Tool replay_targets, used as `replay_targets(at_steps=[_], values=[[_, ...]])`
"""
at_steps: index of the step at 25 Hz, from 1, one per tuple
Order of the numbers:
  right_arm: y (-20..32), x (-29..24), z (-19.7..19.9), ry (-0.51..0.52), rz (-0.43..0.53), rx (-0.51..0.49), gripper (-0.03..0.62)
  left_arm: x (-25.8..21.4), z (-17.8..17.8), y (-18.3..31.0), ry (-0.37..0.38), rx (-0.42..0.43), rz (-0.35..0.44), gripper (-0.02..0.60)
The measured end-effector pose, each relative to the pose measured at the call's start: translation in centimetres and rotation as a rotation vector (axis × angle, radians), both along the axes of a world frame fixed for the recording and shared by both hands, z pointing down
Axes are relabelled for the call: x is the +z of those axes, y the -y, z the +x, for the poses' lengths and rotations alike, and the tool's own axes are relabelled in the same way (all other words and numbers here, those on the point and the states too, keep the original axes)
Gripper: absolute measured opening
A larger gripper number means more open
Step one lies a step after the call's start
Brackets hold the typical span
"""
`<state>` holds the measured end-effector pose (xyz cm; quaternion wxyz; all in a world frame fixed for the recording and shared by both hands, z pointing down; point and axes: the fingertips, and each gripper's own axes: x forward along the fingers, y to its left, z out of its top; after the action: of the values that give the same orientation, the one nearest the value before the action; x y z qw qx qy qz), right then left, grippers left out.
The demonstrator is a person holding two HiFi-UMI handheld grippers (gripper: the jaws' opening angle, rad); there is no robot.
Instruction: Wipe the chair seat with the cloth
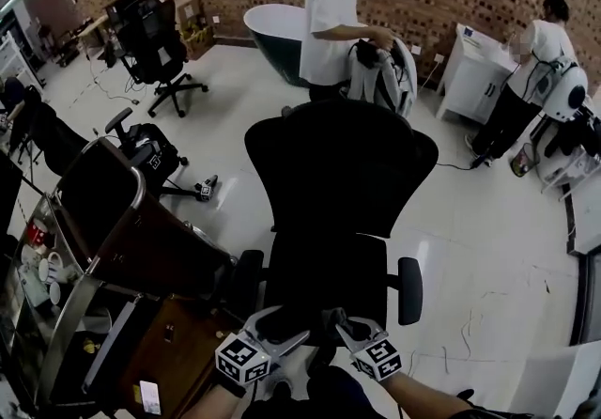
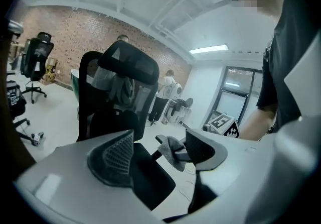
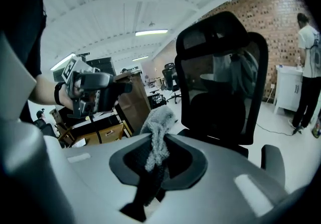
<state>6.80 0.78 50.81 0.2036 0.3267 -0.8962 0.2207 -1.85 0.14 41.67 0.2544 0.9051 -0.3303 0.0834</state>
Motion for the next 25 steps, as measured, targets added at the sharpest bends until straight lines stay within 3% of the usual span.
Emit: replay_targets(at_steps=[14, 20, 25], values=[[-16.8, -13.8, -0.9, 0.205, 0.122, 0.335, 0.048, -7.9, -4.5, -19.8, -0.049, 0.134, 0.115, 0.344], [-24.6, -17.6, -1.2, 0.215, 0.152, 0.357, 0.048, -9.9, -5.2, -27.0, -0.078, 0.185, 0.112, 0.342], [-29.0, -19.7, 0.3, 0.228, 0.165, 0.348, 0.048, -10.8, -4.8, -30.5, -0.093, 0.176, 0.122, 0.341]])
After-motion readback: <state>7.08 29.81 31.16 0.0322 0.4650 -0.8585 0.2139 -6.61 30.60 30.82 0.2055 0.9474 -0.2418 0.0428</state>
